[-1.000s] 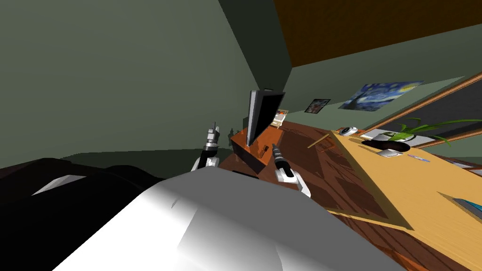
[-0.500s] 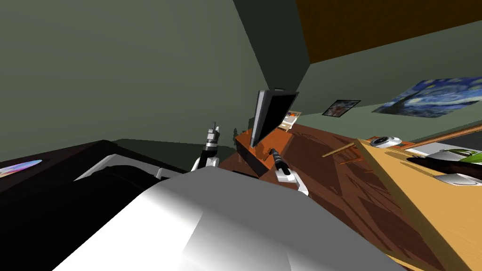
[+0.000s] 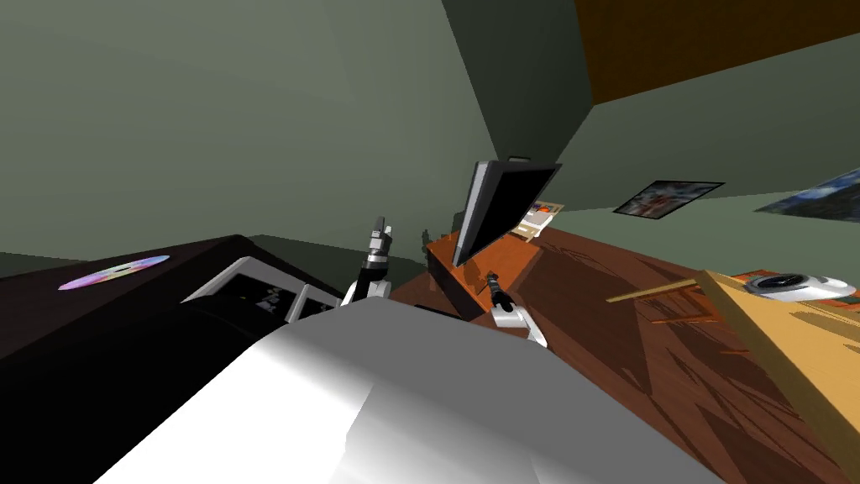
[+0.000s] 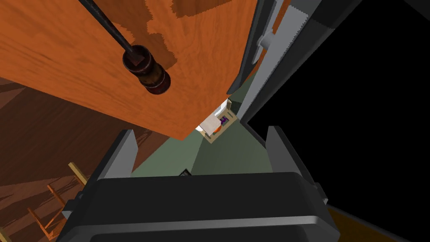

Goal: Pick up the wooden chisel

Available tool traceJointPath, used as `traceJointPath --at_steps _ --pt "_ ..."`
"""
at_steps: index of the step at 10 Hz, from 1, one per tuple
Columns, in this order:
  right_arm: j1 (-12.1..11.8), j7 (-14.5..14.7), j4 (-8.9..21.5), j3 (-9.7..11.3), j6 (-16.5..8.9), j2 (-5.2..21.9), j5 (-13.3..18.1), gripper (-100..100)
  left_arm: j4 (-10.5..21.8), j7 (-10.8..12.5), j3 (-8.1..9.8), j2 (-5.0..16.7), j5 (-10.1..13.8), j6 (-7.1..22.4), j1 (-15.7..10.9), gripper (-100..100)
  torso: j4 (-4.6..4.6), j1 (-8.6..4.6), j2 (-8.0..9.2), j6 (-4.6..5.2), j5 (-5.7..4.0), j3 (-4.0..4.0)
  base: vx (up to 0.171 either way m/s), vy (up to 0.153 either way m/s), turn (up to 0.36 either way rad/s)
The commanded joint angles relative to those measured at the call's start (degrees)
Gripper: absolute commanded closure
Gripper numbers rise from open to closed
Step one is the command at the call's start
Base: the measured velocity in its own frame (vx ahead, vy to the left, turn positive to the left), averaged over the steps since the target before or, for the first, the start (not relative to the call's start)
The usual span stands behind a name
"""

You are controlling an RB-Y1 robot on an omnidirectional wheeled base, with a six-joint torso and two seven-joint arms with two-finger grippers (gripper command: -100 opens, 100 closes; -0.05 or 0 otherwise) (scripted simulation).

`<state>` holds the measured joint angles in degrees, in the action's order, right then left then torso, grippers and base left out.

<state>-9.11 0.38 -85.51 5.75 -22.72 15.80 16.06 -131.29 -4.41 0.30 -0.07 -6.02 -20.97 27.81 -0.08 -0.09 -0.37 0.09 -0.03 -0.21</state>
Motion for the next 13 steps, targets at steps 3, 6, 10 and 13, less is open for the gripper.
traceJointPath --at_steps 3,6,10,13 --pt "1.0 0.2 5.4 0.0 -3.0 0.5 1.9 -100 0.0 0.0 -0.01 0.0 0.0 0.0 0.0 0 0.02 0.04 0.03 -0.05 0.02 0.03 0.021 -0.012 0.189" --pt "2.5 0.3 10.2 -0.1 -7.6 1.4 5.1 -100 0.0 0.0 0.00 0.0 0.0 0.0 0.0 0 -0.01 0.00 -0.03 0.03 0.01 -0.02 0.041 -0.021 0.260" --pt "3.7 0.5 18.2 -0.3 -11.8 2.2 8.3 -100 0.0 0.0 0.00 0.0 0.0 0.0 0.0 0 -0.01 0.03 -0.04 0.04 0.02 -0.03 0.041 -0.019 0.225" --pt "4.2 0.5 21.3 -0.4 -13.6 2.5 9.8 -100 0.0 0.0 0.00 0.0 0.0 0.0 0.0 0 0.00 0.02 -0.09 -0.01 0.02 -0.04 0.046 -0.022 0.177"
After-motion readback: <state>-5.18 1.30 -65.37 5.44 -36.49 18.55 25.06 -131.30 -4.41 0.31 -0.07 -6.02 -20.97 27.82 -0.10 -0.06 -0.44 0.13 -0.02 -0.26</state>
